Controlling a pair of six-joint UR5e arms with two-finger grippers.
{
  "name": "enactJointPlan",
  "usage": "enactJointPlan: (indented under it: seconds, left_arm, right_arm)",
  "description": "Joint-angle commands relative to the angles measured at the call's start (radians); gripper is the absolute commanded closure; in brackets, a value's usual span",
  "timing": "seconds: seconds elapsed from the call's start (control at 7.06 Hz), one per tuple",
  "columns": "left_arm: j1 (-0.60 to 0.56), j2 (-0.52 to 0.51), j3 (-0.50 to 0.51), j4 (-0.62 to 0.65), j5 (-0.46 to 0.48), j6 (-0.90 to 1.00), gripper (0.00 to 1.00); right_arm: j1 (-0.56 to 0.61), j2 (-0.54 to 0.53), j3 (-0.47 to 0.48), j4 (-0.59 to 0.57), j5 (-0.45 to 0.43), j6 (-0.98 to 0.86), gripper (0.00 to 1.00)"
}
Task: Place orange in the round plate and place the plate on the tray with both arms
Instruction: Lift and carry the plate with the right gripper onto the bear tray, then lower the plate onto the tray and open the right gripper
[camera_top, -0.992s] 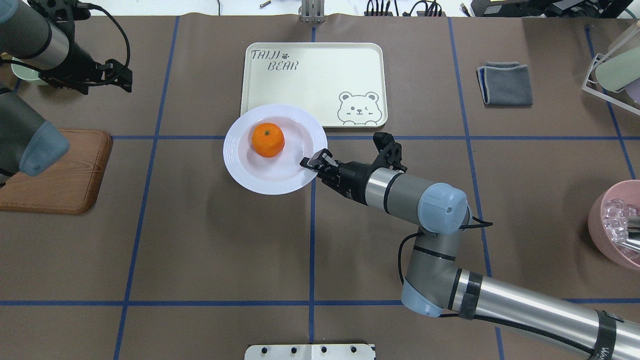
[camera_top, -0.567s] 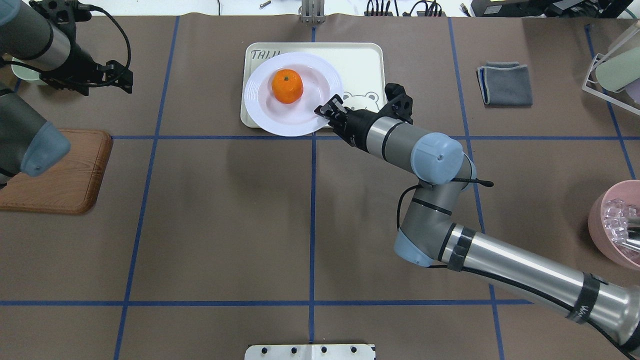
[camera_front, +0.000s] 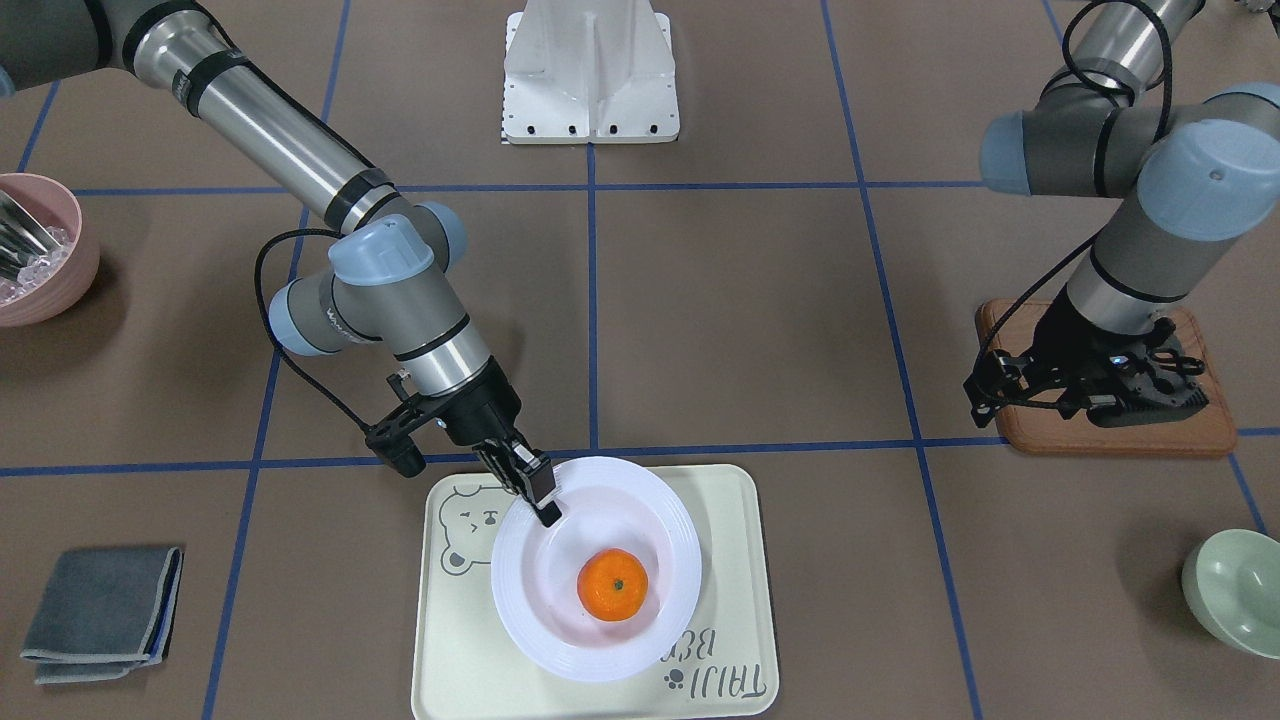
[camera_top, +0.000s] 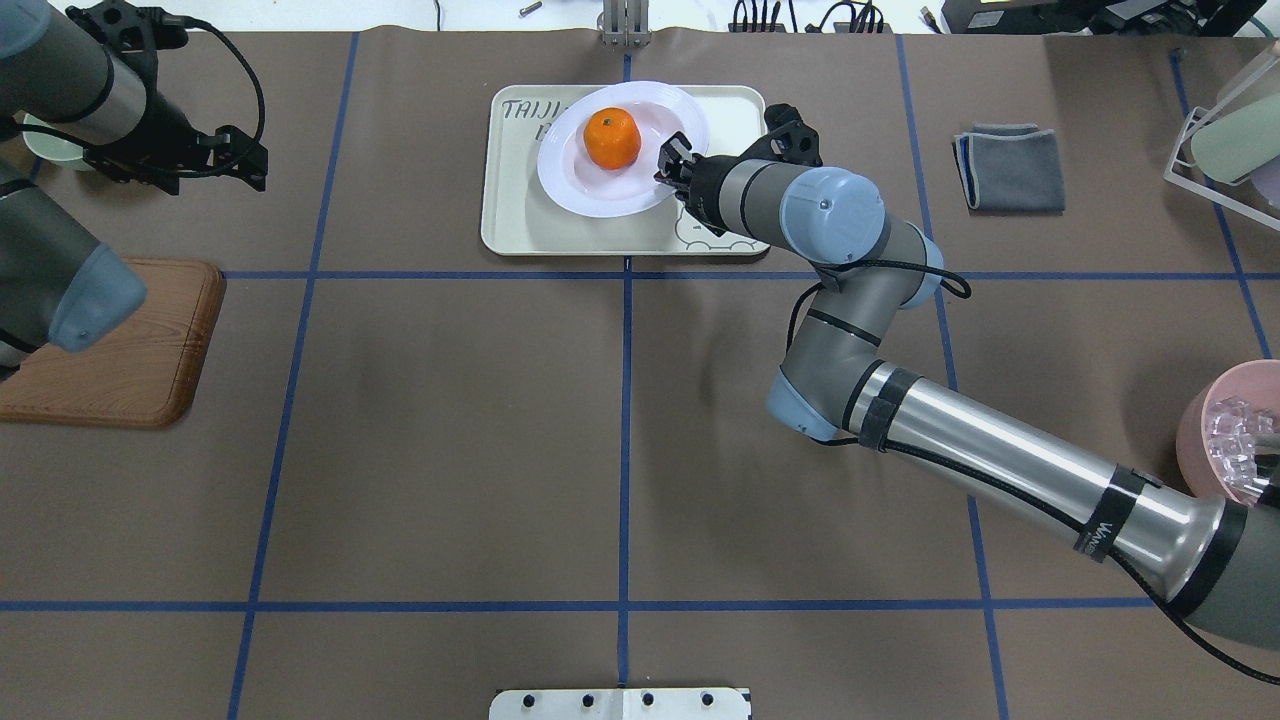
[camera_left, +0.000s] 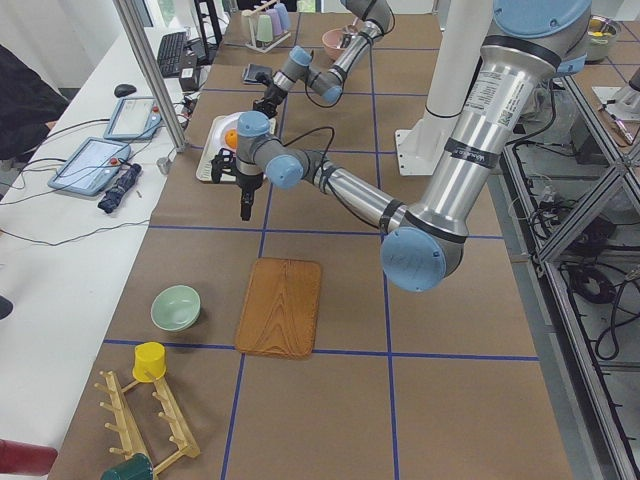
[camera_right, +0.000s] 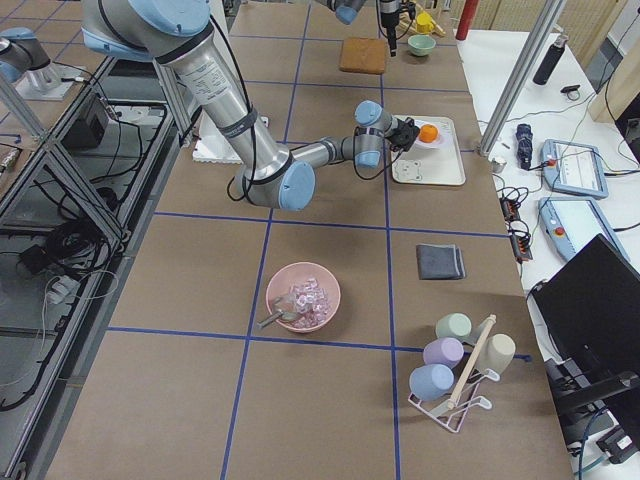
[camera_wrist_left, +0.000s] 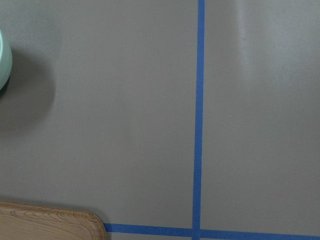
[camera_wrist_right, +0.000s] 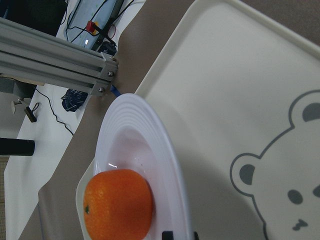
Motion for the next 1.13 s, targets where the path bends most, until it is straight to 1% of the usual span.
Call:
enactJointPlan:
  seconds: [0.0, 0.14, 0.28, 0.43, 0.57, 0.71, 0.85, 0.99]
  left_arm:
    - [0.000, -0.003, 0.011, -0.002, 0.000, 0.002, 0.02]
    - [0.000, -0.002, 0.011, -0.002, 0.000, 0.002, 0.02]
    - [-0.001, 0.000, 0.005, -0.002, 0.000, 0.000, 0.02]
    - [-0.001, 0.003, 0.000, -0.002, 0.000, 0.002, 0.02]
    - [-0.004, 0.003, 0.000, -0.002, 0.000, 0.002, 0.02]
    - [-0.005, 0.004, -0.001, -0.002, 0.000, 0.002, 0.02]
    - [-0.006, 0.004, -0.010, 0.000, 0.000, 0.002, 0.02]
    - [-0.008, 0.007, -0.019, 0.000, 0.000, 0.002, 0.02]
  right_arm:
    - [0.005, 0.009, -0.023, -0.009, 0.024, 0.012, 0.64]
    - [0.011, 0.011, -0.006, -0.076, 0.074, -0.021, 0.01]
    - [0.028, 0.006, 0.064, -0.193, 0.128, -0.134, 0.00]
    - [0.064, -0.023, 0.174, -0.369, 0.227, -0.232, 0.00]
    - [0.128, -0.047, 0.274, -0.544, 0.365, -0.347, 0.00]
    - [0.217, -0.069, 0.348, -0.713, 0.548, -0.511, 0.00]
    - [0.305, -0.122, 0.408, -0.825, 0.715, -0.661, 0.00]
    - [0.401, -0.226, 0.493, -0.893, 0.798, -0.799, 0.00]
